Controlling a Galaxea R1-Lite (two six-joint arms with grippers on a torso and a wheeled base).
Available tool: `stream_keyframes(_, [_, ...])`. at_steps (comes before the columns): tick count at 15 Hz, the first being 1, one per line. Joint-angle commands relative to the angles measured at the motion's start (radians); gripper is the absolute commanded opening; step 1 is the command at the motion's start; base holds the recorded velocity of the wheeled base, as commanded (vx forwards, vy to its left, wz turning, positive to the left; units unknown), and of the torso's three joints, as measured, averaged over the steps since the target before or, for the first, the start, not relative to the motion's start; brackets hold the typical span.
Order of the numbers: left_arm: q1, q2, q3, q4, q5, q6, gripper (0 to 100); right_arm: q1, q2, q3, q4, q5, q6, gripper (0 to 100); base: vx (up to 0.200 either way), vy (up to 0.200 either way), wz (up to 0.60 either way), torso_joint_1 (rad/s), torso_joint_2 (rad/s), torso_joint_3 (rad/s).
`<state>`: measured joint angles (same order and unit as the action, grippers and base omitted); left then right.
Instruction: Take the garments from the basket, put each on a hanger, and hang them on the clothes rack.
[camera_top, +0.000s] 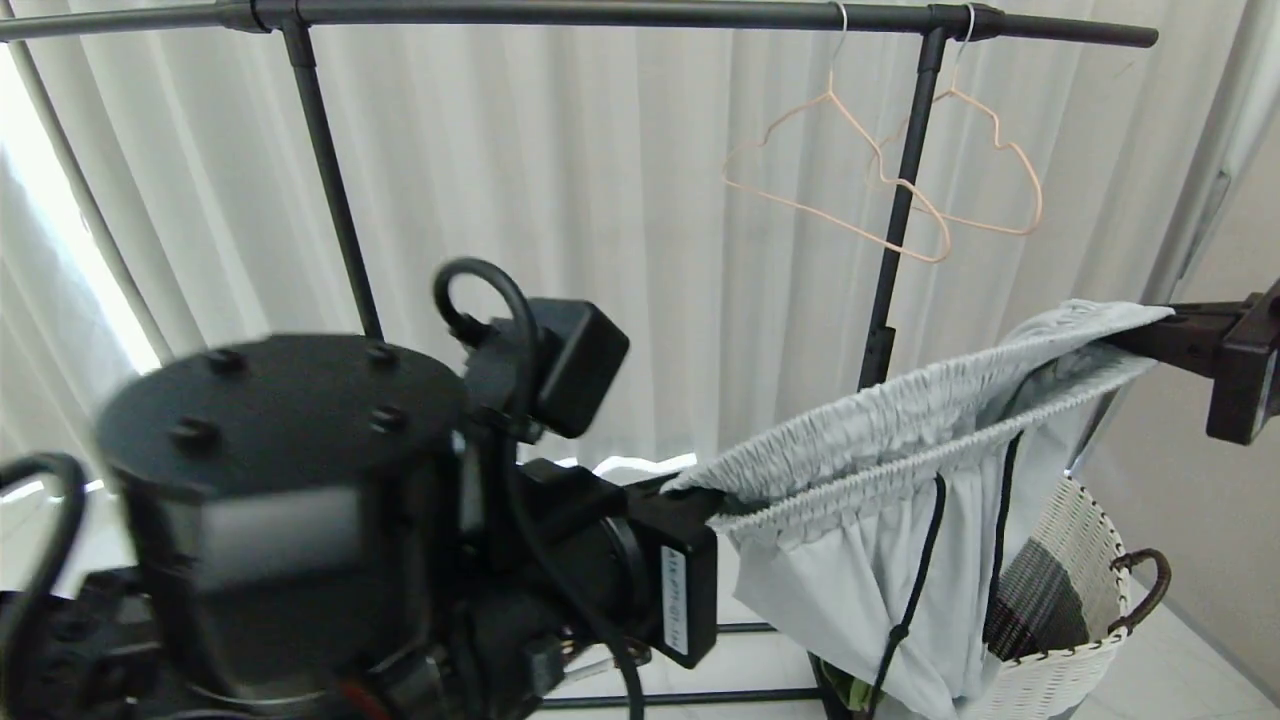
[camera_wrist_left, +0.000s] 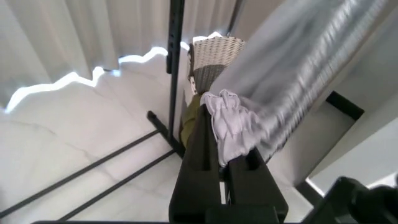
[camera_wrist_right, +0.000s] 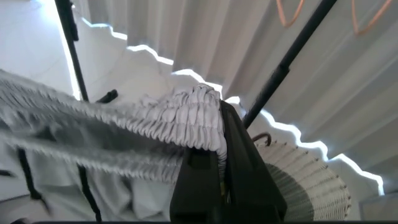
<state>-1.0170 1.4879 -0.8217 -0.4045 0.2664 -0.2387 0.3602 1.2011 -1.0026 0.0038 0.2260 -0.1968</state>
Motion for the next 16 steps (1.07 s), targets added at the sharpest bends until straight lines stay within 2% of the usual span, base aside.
stream_keyframes(1, [0.002, -0.202, -0.132, 0.185, 0.002, 0.009, 0, 0.002, 0.058, -0.06, 0.001, 0.0, -0.001, 0, 0.0, 0.0, 0.0, 0.0, 0.0, 0.0])
stream_keyframes(2, [0.002, -0.248, -0.192, 0.291, 0.002, 0.01, 0, 0.003, 0.075, -0.082, 0.001, 0.0, -0.003, 0, 0.0, 0.0, 0.0, 0.0, 0.0, 0.0])
stream_keyframes(4, [0.005, -0.293, -0.258, 0.389, 0.002, 0.021, 0, 0.006, 0.094, -0.1, 0.001, 0.001, -0.003, 0, 0.0, 0.0, 0.0, 0.0, 0.0, 0.0])
stream_keyframes(6, [0.026, -0.347, -0.321, 0.492, 0.005, 0.072, 0, 0.006, 0.118, -0.12, -0.001, 0.003, -0.027, 0, 0.0, 0.0, 0.0, 0.0, 0.0, 0.0])
stream_keyframes(9, [0.1, -0.374, -0.321, 0.5, 0.007, 0.141, 0, 0.008, 0.129, -0.123, -0.001, 0.003, -0.032, 0, 0.0, 0.0, 0.0, 0.0, 0.0, 0.0])
stream_keyframes(13, [0.17, -0.376, -0.329, 0.512, 0.008, 0.144, 0, 0.008, 0.137, -0.13, -0.004, 0.003, -0.032, 0, 0.0, 0.0, 0.0, 0.0, 0.0, 0.0])
stream_keyframes(14, [0.172, -0.377, -0.35, 0.52, 0.008, 0.144, 0, 0.009, 0.144, -0.131, -0.007, 0.003, -0.032, 0, 0.0, 0.0, 0.0, 0.0, 0.0, 0.0])
stream_keyframes(16, [0.17, -0.377, -0.441, 0.598, 0.005, 0.141, 0, 0.009, 0.155, -0.145, -0.01, 0.003, -0.033, 0, 0.0, 0.0, 0.0, 0.0, 0.0, 0.0])
